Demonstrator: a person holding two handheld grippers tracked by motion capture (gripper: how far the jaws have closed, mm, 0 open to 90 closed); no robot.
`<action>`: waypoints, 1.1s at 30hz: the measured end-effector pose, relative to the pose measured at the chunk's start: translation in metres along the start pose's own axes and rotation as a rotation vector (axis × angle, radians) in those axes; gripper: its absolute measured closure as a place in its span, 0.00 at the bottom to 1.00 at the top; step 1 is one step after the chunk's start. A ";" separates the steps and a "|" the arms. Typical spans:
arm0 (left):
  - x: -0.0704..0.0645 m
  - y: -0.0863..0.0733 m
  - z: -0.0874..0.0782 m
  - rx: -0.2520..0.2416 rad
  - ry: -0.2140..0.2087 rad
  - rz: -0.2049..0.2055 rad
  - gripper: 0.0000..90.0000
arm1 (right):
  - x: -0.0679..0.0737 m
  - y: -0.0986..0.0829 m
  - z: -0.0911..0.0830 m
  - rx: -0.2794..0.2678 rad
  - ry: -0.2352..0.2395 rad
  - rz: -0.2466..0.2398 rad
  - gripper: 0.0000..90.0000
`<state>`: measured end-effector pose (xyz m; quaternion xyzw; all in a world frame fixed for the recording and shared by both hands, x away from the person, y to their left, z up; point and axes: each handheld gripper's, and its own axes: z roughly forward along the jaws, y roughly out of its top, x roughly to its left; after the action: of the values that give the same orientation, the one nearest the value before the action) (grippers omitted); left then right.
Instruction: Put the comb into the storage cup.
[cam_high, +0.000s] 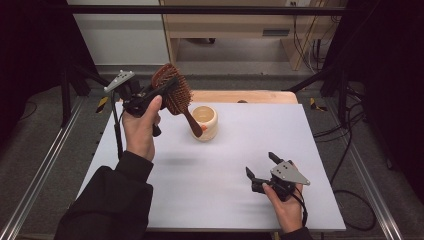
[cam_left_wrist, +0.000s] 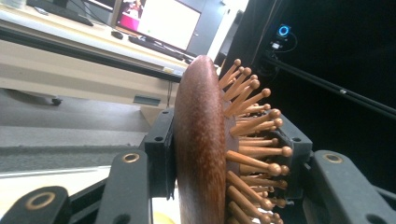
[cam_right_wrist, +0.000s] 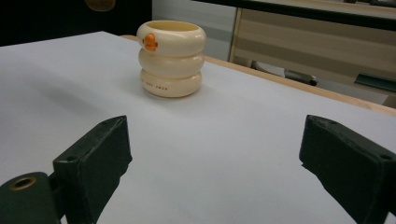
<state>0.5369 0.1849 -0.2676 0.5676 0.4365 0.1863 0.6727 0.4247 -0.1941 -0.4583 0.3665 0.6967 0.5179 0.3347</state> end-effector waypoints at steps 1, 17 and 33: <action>0.000 0.000 0.000 0.000 0.000 0.000 0.57 | 0.000 0.000 0.000 0.000 0.000 0.000 0.10; 0.008 0.015 0.036 -0.005 0.029 0.020 0.57 | 0.003 -0.002 0.000 -0.014 0.044 -0.020 0.09; 0.020 0.014 0.062 -0.017 0.055 0.022 0.57 | 0.002 -0.002 -0.002 -0.030 0.043 -0.013 0.09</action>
<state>0.6002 0.1664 -0.2637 0.5612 0.4468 0.2129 0.6634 0.4216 -0.1933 -0.4605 0.3456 0.6982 0.5339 0.3286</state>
